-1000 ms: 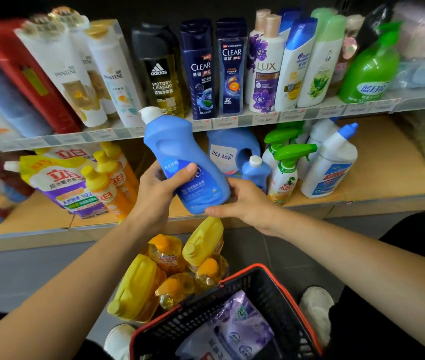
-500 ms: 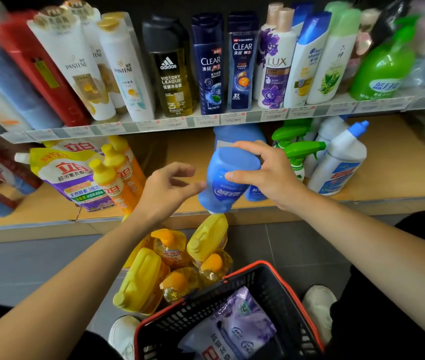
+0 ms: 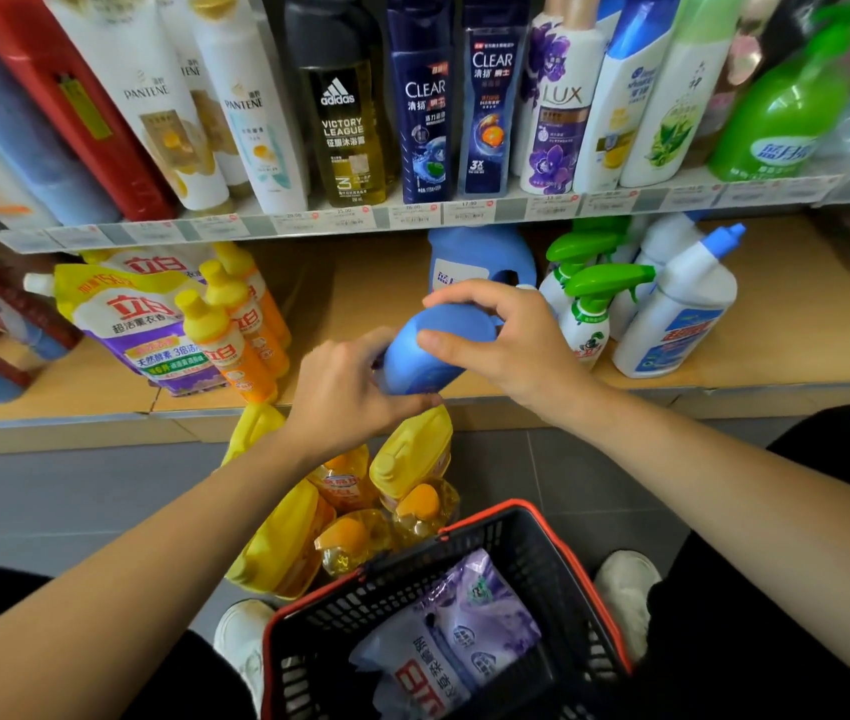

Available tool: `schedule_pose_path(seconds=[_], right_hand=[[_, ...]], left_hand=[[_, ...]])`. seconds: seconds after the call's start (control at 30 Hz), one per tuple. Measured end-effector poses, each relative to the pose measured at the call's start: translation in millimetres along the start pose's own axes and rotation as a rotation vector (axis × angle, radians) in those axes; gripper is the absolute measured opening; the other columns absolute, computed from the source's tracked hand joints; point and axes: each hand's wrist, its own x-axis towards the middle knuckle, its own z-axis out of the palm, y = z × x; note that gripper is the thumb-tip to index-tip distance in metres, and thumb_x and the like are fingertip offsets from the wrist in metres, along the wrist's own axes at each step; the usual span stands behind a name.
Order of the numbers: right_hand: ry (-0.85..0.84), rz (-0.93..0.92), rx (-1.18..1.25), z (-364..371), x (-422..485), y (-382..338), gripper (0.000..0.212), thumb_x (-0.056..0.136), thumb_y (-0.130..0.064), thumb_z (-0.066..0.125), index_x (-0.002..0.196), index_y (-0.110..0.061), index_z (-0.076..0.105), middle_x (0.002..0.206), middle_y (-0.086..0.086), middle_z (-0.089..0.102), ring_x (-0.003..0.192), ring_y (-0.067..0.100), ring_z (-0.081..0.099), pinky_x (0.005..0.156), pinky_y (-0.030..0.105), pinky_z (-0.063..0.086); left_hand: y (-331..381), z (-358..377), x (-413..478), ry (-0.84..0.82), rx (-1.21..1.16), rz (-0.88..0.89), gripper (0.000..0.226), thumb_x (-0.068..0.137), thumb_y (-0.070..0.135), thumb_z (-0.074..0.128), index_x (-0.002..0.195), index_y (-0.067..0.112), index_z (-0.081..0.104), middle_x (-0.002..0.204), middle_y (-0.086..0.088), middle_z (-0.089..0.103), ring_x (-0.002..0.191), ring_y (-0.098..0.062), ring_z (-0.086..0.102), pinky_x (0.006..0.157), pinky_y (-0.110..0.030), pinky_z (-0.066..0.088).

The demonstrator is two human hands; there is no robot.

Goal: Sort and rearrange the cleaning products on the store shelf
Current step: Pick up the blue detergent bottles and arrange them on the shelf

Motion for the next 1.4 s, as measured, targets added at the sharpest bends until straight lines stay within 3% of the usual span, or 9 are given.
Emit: schedule_pose_path(seconds=[0.2, 0.43, 0.6, 0.7, 0.8, 0.97, 1.17, 1.3, 1.4], right_hand=[[0.209, 0.076, 0.104, 9, 0, 4, 0.022, 0.077, -0.022, 0.086, 0.089, -0.011, 0.071, 0.089, 0.002, 0.072, 0.085, 0.012, 0.067, 0.077, 0.021, 0.052], [0.217, 0.044, 0.155, 1, 1, 5, 0.007, 0.088, -0.007, 0.072, 0.093, -0.013, 0.073, 0.089, -0.004, 0.072, 0.085, 0.002, 0.068, 0.08, 0.015, 0.05], [0.112, -0.007, 0.021, -4, -3, 3, 0.027, 0.095, -0.006, 0.063, 0.121, -0.007, 0.069, 0.118, 0.004, 0.07, 0.107, -0.001, 0.062, 0.087, 0.01, 0.046], [-0.01, -0.042, -0.02, -5, -9, 3, 0.04, 0.096, -0.011, 0.065, 0.136, -0.011, 0.059, 0.149, 0.005, 0.05, 0.138, 0.006, 0.044, 0.111, 0.03, 0.043], [-0.088, -0.146, -0.14, -3, -15, 6, 0.042, 0.094, -0.011, 0.067, 0.136, -0.012, 0.059, 0.159, 0.006, 0.035, 0.147, 0.012, 0.032, 0.121, 0.039, 0.03], [-0.006, -0.34, -0.253, -2, -17, 4, 0.036, 0.088, -0.001, 0.072, 0.124, -0.003, 0.068, 0.14, 0.011, 0.058, 0.142, 0.028, 0.042, 0.119, 0.04, 0.034], [0.081, -0.499, -0.281, 3, -21, -1, 0.025, 0.081, 0.006, 0.077, 0.106, 0.002, 0.075, 0.118, 0.014, 0.071, 0.122, 0.029, 0.063, 0.105, 0.05, 0.048], [0.271, -0.423, -0.227, -6, -15, 0, 0.019, 0.08, 0.005, 0.077, 0.098, -0.001, 0.077, 0.094, 0.01, 0.075, 0.091, 0.021, 0.071, 0.086, 0.035, 0.057], [0.219, -0.258, -0.231, -11, -10, 8, 0.031, 0.079, 0.002, 0.078, 0.109, -0.005, 0.073, 0.096, 0.003, 0.067, 0.091, 0.018, 0.067, 0.084, 0.028, 0.055]], left_hand=[[1, 4, -4, 0.134, 0.095, 0.051, 0.069, 0.07, 0.058, 0.079, 0.131, 0.027, 0.067, 0.094, -0.004, 0.078, 0.086, -0.03, 0.073, 0.067, -0.046, 0.054], [-2, 6, -2, 0.166, -0.01, 0.048, 0.069, 0.074, 0.051, 0.083, 0.134, 0.023, 0.065, 0.115, 0.001, 0.076, 0.101, -0.021, 0.073, 0.076, -0.045, 0.056], [-4, 5, -1, 0.2, -0.108, 0.041, 0.067, 0.076, 0.041, 0.086, 0.135, 0.018, 0.064, 0.123, 0.003, 0.072, 0.109, -0.017, 0.07, 0.086, -0.046, 0.057], [-4, 3, 2, 0.246, -0.163, 0.003, 0.068, 0.074, 0.04, 0.086, 0.134, 0.017, 0.065, 0.12, 0.002, 0.073, 0.105, -0.02, 0.071, 0.085, -0.048, 0.058], [-6, 0, 3, 0.263, -0.193, -0.004, 0.068, 0.074, 0.038, 0.087, 0.134, 0.015, 0.065, 0.121, 0.003, 0.073, 0.106, -0.017, 0.071, 0.086, -0.047, 0.058], [-8, -2, 3, 0.257, -0.191, 0.001, 0.069, 0.073, 0.037, 0.086, 0.135, 0.015, 0.064, 0.122, 0.002, 0.073, 0.107, -0.018, 0.071, 0.086, -0.048, 0.058], [-10, -1, 4, 0.224, -0.218, -0.026, 0.067, 0.074, 0.036, 0.088, 0.133, 0.015, 0.065, 0.117, 0.002, 0.074, 0.103, -0.019, 0.071, 0.085, -0.048, 0.058], [-15, -2, 7, 0.145, -0.333, -0.079, 0.059, 0.074, 0.028, 0.091, 0.127, 0.016, 0.068, 0.114, 0.003, 0.074, 0.104, -0.018, 0.07, 0.087, -0.046, 0.058], [-15, -3, 9, 0.095, -0.526, -0.111, 0.043, 0.074, 0.027, 0.09, 0.112, 0.018, 0.072, 0.105, 0.004, 0.077, 0.098, -0.016, 0.073, 0.08, -0.036, 0.062]])
